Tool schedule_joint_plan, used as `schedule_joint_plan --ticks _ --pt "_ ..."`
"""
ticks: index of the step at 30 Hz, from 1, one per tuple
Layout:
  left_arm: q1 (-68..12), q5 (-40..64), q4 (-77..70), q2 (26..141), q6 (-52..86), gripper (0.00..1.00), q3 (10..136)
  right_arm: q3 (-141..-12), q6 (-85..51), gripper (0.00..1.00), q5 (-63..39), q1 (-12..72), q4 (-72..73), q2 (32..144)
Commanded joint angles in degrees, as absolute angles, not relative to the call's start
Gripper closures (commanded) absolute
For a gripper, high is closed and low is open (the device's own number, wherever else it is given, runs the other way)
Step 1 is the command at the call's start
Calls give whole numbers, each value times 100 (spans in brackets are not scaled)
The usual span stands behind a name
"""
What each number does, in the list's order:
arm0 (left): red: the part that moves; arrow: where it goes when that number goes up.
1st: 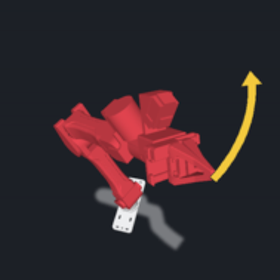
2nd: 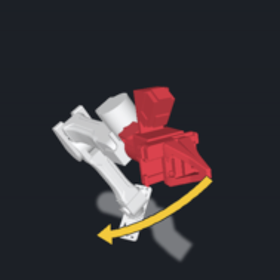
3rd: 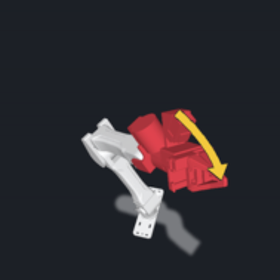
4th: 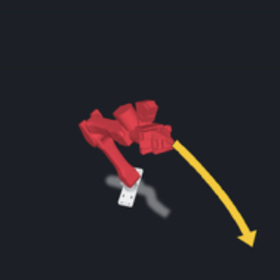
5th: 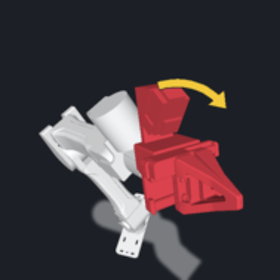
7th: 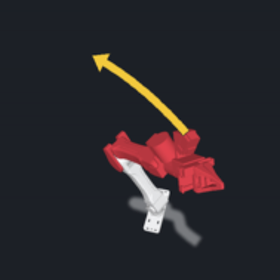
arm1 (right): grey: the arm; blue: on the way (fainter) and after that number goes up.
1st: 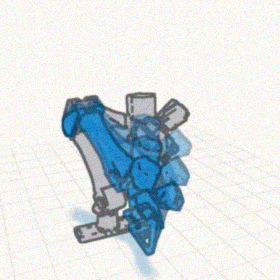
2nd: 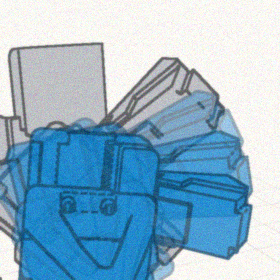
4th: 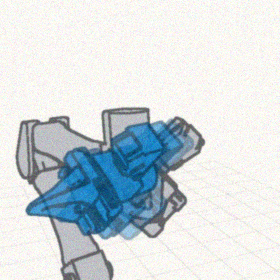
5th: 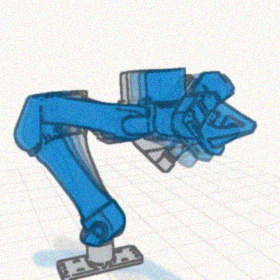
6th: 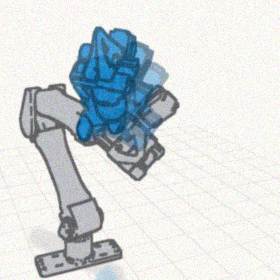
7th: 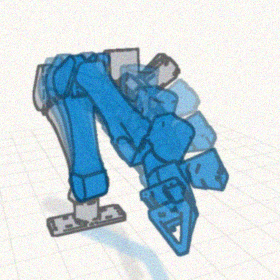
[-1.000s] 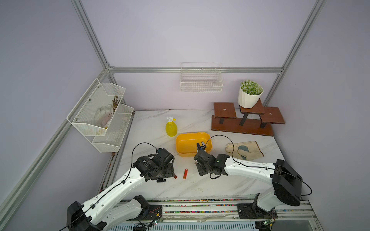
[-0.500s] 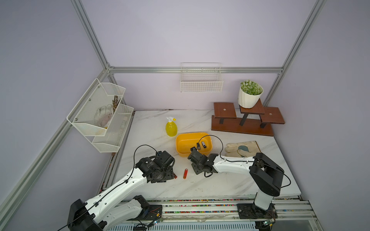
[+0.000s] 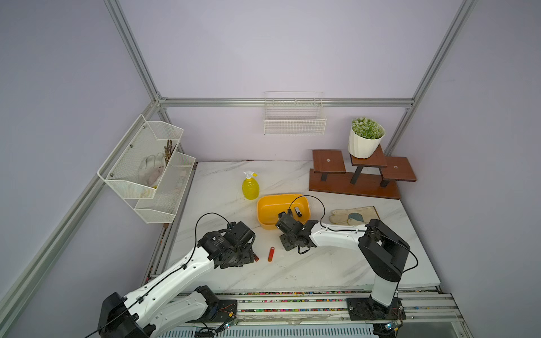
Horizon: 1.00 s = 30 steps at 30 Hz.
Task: Put the usb flash drive into the storage box
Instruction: Pick up the USB flash from the center of the board.
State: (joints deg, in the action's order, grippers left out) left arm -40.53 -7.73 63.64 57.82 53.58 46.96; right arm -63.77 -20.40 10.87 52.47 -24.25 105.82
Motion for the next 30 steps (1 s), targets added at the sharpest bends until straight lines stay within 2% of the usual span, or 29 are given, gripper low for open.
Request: schedule_joint_plan --ticks 1,13,30 --pt "-4069 -841 6244 5814 5388 24 4755 -6478 -2019 49 908 5214 -2665 10670" --pt "-4069 -754 6192 5923 5340 24 4639 -6542 -2030 58 824 5212 -3063 10703" --pt "-4069 -590 5835 6126 5396 23 4378 -6781 -1934 63 1016 5212 -3481 10890"
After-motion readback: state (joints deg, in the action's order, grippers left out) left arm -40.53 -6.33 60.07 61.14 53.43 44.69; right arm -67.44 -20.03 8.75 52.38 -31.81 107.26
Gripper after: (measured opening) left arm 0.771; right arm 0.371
